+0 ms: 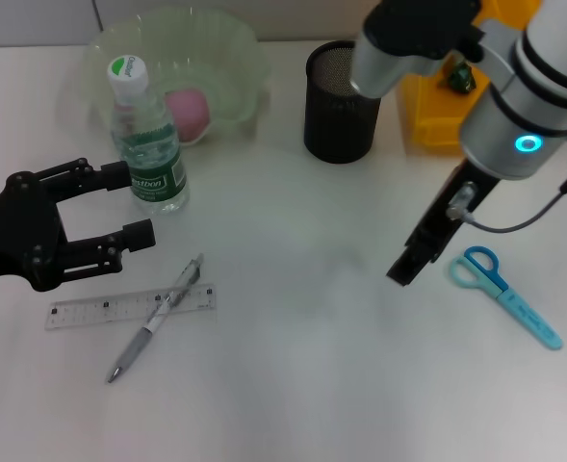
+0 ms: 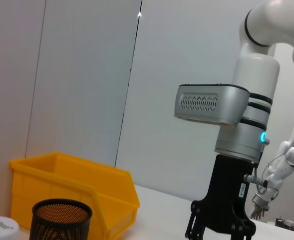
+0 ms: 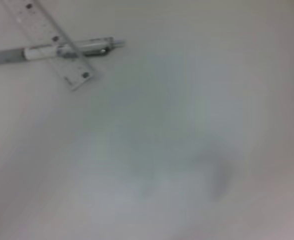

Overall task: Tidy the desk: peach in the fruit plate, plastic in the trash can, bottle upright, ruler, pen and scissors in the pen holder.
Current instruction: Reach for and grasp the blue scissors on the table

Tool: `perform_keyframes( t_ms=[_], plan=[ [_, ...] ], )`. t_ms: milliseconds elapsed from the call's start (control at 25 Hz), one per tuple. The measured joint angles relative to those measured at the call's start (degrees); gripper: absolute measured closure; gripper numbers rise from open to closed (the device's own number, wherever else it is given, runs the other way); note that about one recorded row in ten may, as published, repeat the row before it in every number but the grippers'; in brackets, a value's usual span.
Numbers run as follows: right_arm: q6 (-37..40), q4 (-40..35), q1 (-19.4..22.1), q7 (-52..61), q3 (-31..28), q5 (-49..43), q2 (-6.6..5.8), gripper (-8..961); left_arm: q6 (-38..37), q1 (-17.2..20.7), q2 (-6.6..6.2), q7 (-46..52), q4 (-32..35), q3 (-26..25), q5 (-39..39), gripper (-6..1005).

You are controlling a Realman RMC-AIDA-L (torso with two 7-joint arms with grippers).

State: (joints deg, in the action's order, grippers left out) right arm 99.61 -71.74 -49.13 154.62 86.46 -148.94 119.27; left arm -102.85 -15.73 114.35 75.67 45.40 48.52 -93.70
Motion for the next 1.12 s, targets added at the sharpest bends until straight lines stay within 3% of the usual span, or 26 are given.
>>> perform_keyframes(
  t_ms=[360,680,1120],
  plan=[
    [3.75,-12.05,7.11,5.07,-1.94,-4.45,0.05,254,0.34,-0.43,0.35,0.0,0.01,0.0,0.0,212],
    [9.17,-16.76,12.43,7.73,-4.8,-4.99,0.16,254,1.95,-1.28,0.57,0.0,-0.06,0.12,-0.02,211],
    [11.0,-21.4,20.12,8.33,-5.33,-8.75,0.26,253,3.85,-3.64,0.99,0.0,-0.54,0.23,-2.92,212]
  ],
)
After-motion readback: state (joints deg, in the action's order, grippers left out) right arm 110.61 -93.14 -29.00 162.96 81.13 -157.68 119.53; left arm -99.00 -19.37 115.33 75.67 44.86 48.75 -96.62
